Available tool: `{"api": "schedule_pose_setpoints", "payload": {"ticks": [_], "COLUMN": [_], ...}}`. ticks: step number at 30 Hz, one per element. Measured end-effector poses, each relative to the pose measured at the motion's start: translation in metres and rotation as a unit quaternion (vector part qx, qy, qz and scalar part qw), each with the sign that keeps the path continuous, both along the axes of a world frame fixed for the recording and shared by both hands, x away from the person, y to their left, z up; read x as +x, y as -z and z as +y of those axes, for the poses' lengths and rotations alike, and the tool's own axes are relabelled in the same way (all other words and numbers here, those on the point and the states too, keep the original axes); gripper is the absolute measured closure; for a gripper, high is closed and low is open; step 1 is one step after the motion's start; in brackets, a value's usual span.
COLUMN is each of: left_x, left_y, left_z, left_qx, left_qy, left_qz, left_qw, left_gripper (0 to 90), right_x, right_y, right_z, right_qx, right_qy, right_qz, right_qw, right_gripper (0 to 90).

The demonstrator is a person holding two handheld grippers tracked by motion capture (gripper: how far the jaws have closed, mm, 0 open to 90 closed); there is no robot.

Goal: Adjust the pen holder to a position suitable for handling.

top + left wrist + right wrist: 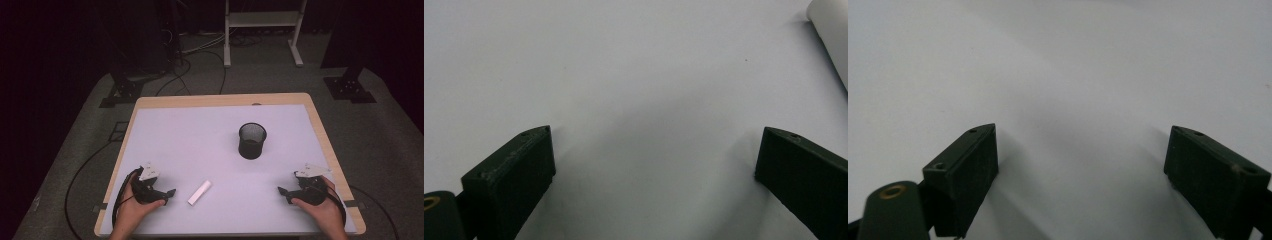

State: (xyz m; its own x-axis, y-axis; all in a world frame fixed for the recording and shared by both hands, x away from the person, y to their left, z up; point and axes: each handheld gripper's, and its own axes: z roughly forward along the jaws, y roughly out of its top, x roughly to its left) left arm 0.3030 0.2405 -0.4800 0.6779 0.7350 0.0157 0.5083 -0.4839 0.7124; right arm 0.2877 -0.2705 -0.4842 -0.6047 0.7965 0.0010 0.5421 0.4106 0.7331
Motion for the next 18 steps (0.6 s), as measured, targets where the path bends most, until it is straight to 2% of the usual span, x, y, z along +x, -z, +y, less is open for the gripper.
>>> {"api": "schedule_pose_setpoints", "payload": {"ticks": [12, 13, 18], "left_x": [-0.0001, -0.0001, -0.0001], "left_y": [0.0001, 0.0002, 0.0002], "left_z": [0.0001, 0.0001, 0.0001], "left_qx": [0.000, 0.000, -0.001], "left_qy": [0.000, 0.000, 0.000], "left_qz": [-0.001, -0.001, -0.001], "left_qw": [1.0000, 1.0000, 1.0000], "left_gripper": [1.8, 1.8, 1.8], "right_x": [0.0005, 0.0000, 0.0006], "right_y": [-0.0011, -0.0030, -0.0073], "right_z": [-0.0002, -0.0001, 0.0000], "right_qx": [0.002, 0.002, 0.001], "right_qy": [0.003, 0.006, 0.005], "right_qz": [0.004, 0.006, 0.007], "right_qw": [1.0000, 1.0000, 1.0000], "right_gripper": [14.7, 22.4, 25.4]}}
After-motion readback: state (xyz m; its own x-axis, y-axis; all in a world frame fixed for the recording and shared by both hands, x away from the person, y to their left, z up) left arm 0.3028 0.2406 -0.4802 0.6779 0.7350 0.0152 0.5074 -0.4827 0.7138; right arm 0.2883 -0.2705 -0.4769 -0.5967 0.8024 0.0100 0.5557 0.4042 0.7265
